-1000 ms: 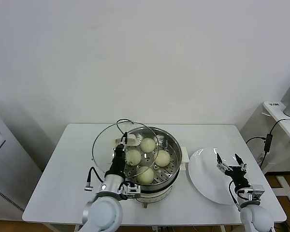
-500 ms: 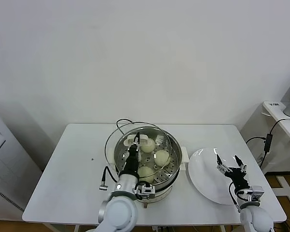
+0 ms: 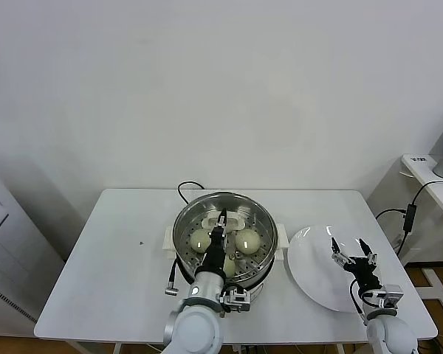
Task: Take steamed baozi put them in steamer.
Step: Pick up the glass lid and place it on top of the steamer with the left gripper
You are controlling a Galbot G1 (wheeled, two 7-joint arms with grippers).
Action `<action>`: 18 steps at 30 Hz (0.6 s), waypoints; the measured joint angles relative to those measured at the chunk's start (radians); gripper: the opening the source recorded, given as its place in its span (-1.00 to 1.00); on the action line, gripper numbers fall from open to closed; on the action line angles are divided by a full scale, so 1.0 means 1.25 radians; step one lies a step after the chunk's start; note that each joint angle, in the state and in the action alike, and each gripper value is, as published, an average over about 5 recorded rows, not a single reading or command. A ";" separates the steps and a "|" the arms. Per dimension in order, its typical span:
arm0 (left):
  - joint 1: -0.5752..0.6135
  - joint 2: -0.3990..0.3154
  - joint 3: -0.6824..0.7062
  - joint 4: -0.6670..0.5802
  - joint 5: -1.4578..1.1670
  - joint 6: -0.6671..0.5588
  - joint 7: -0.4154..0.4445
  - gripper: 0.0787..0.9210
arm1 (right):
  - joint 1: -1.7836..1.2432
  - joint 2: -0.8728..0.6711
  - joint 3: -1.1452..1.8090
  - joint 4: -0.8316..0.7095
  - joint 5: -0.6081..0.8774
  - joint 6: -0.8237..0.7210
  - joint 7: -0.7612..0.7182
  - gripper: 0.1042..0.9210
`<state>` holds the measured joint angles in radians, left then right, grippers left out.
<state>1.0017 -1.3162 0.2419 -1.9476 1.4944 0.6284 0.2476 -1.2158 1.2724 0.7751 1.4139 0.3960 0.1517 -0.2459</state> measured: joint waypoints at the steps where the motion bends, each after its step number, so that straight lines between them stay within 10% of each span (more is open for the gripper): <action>1: 0.000 -0.001 0.001 0.002 0.000 0.000 0.000 -0.94 | 0.000 0.000 0.000 -0.001 0.000 0.000 0.000 0.76; 18: -0.003 -0.018 0.006 0.036 0.003 0.000 -0.009 -0.94 | -0.001 0.001 0.006 -0.007 -0.001 0.004 -0.008 0.76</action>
<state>0.9977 -1.3389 0.2489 -1.9024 1.4986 0.6283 0.2361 -1.2173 1.2742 0.7828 1.4054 0.3943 0.1572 -0.2553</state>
